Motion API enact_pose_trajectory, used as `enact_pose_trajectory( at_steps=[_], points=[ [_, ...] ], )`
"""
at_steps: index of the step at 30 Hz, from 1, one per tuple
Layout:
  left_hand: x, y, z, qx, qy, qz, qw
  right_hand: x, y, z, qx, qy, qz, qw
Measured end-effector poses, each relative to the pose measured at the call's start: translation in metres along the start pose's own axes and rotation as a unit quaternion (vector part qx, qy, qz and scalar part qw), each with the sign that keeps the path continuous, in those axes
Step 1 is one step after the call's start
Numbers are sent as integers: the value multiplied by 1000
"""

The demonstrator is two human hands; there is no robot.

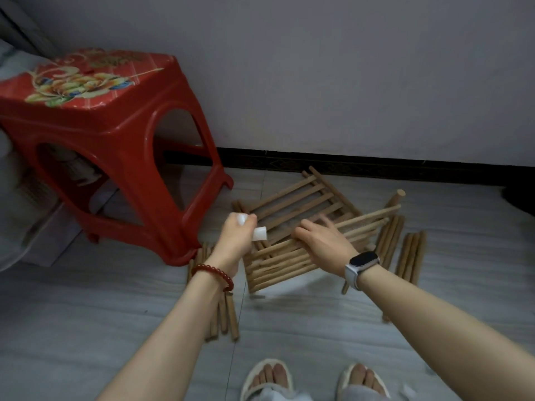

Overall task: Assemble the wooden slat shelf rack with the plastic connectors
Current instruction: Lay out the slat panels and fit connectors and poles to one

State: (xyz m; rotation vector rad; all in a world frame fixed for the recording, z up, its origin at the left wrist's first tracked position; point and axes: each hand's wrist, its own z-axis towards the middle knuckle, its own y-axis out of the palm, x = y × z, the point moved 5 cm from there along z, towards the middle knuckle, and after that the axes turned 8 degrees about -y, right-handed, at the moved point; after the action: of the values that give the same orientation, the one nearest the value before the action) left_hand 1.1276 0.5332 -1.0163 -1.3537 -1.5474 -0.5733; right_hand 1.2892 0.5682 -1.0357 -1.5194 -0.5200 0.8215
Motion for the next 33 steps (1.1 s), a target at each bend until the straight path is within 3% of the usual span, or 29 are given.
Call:
enact_pose_trajectory(
  at_steps=[4, 9, 16, 25, 27, 28, 31, 32, 33],
  points=[
    [-2, -30, 9, 46, 20, 114, 992, -28, 11, 0, 27, -62, 7, 998],
    [-6, -33, 7, 63, 7, 58, 996, -34, 11, 1, 20, -58, 11, 998],
    [-15, -27, 1, 33, 45, 24, 998, -36, 11, -7, 79, -70, 23, 994],
    [-22, -26, 3, 125, 73, 90, 985, -33, 20, -10, 45, -48, 57, 996],
    [-13, -28, -9, 193, 114, 206, 953, -31, 14, -19, 74, -54, 94, 991],
    [-4, -26, -15, 242, 168, 270, 917, -26, 9, -27, 99, -53, 97, 989],
    [19, -5, -32, 324, 361, 457, 746, -2, 3, -59, 171, -21, 86, 981],
    [22, 12, -36, 306, 409, 497, 701, 9, 1, -72, 190, -3, 93, 977],
    [20, 31, -38, 262, 438, 528, 678, 20, 0, -84, 206, 15, 103, 973]
  ],
)
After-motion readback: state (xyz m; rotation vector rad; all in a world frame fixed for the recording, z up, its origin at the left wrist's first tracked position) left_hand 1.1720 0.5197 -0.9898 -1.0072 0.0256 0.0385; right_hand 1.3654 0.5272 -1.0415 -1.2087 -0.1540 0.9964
